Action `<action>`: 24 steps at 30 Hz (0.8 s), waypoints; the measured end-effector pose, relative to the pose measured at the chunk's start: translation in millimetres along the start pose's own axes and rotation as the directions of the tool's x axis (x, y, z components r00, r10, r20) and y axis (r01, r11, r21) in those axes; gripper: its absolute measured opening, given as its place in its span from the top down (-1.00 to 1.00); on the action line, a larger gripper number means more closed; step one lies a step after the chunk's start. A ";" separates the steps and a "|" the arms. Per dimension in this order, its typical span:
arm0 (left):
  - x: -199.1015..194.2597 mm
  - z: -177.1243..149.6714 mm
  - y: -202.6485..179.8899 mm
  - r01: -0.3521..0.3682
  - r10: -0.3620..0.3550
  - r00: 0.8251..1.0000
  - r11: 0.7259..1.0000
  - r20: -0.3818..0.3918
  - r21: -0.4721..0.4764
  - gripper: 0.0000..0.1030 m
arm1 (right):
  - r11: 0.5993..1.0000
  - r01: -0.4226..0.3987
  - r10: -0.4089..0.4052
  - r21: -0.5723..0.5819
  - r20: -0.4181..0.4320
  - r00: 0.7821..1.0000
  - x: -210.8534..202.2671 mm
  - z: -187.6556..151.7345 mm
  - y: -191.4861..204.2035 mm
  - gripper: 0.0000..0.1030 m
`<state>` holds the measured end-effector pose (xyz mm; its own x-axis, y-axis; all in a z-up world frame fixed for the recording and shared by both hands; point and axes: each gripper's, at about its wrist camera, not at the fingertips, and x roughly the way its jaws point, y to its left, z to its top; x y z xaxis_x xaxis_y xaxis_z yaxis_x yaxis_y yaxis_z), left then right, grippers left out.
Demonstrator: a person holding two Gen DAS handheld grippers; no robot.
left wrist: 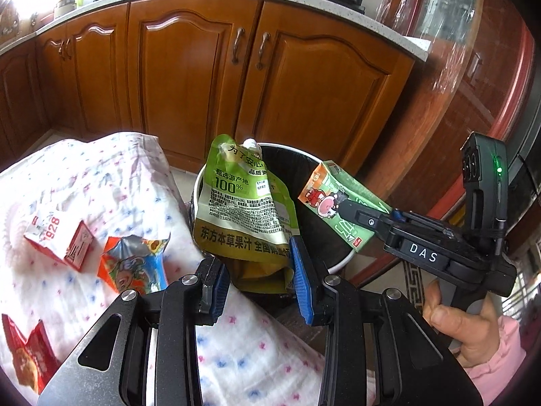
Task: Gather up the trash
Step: 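Carry pouch and carton over the bin and open both tools to drop them, then move both tools back over the table toward the red packets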
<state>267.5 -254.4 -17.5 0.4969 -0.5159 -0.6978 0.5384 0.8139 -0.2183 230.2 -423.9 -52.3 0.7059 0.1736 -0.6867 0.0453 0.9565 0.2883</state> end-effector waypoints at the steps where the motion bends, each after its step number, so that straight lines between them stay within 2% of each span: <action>1: 2.7 1.3 -0.6 -0.001 0.001 1.000 1.000 -0.006 0.002 0.39 | 1.000 0.002 -0.002 -0.002 -0.004 1.000 1.6 1.3 -0.4 0.39; 15: 24.8 14.6 -1.2 0.003 -0.004 0.998 1.000 -0.057 -0.012 0.37 | 1.000 0.024 -0.024 -0.002 -0.043 0.999 19.9 14.1 -2.8 0.35; 19: 27.2 14.8 0.7 -0.008 0.005 0.998 0.999 -0.067 -0.033 0.33 | 0.999 0.012 -0.011 0.032 -0.034 0.999 16.8 9.4 -8.0 0.12; 22: 25.6 12.9 4.3 -0.011 0.007 0.998 0.998 -0.069 -0.054 0.07 | 0.999 -0.004 0.005 0.052 -0.019 1.000 11.2 6.4 -8.7 0.02; 24: 21.0 10.1 7.2 -0.015 0.011 0.998 0.998 -0.058 -0.065 0.04 | 0.998 -0.014 0.015 0.062 -0.007 1.000 6.8 4.0 -8.2 -0.05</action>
<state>288.7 -262.0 -26.9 0.4625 -0.4905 -0.7386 0.4853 0.8372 -0.2521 237.5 -431.5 -56.7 0.7012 0.1893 -0.6873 0.0793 0.9374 0.3390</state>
